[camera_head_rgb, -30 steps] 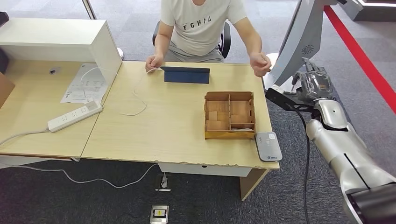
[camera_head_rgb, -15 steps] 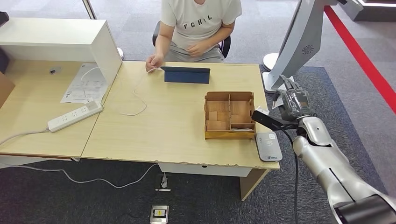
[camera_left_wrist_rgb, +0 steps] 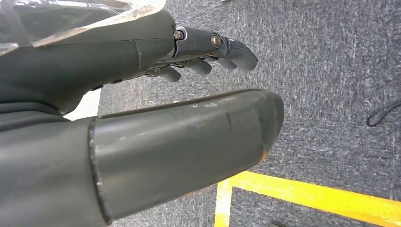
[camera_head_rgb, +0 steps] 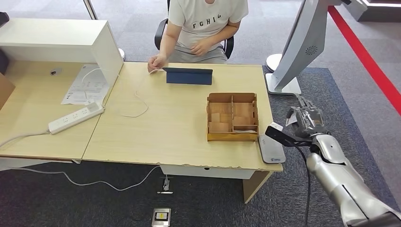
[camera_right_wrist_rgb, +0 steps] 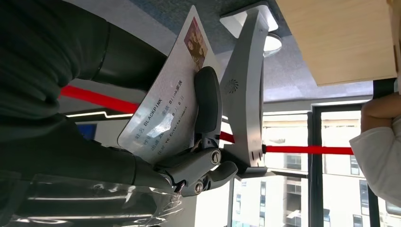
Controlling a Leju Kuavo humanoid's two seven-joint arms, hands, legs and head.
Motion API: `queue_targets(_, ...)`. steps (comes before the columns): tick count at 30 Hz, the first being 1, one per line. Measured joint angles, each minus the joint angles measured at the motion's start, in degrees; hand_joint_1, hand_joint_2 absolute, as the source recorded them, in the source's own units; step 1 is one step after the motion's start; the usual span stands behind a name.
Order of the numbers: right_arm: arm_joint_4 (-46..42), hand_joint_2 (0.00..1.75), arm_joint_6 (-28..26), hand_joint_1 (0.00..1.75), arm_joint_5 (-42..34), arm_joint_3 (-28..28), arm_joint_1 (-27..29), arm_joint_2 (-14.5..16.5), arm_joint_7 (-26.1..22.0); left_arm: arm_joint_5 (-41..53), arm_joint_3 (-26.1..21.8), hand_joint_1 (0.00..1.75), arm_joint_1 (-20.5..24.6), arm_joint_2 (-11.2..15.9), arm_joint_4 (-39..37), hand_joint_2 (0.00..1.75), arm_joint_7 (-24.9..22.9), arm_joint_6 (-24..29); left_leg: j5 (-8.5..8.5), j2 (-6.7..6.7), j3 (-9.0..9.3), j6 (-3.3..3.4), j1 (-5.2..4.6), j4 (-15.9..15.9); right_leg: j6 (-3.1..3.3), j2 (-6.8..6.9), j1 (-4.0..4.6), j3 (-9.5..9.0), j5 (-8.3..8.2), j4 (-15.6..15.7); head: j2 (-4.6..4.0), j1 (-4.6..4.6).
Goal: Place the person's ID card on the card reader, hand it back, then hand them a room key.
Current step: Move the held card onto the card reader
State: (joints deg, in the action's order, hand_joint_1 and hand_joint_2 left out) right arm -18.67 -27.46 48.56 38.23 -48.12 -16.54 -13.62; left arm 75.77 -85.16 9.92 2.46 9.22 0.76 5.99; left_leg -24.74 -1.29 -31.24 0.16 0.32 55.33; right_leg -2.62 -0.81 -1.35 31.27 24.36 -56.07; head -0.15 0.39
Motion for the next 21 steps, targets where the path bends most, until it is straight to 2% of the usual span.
queue_targets(11,-1.22,1.75,-0.57,1.75,-0.68,-0.33,2.6,-1.46,-3.12,0.1,-0.16,0.0,0.04,-0.1,0.0,0.0,-2.01,1.83,0.0,0.0,-0.01,0.0,0.0,0.0,0.0,0.0,0.0,-0.01,0.0,0.0,0.0,0.0)
queue_targets(21,-2.46,1.75,-1.24,1.75,-0.28,-0.29,4.2,-1.21,-3.02,0.3,-0.17,0.0,0.07,-0.44,0.0,0.0,-0.61,2.4,0.0,0.0,-0.01,0.0,0.0,0.0,0.0,0.0,0.0,-0.01,0.0,0.0,0.0,0.0)
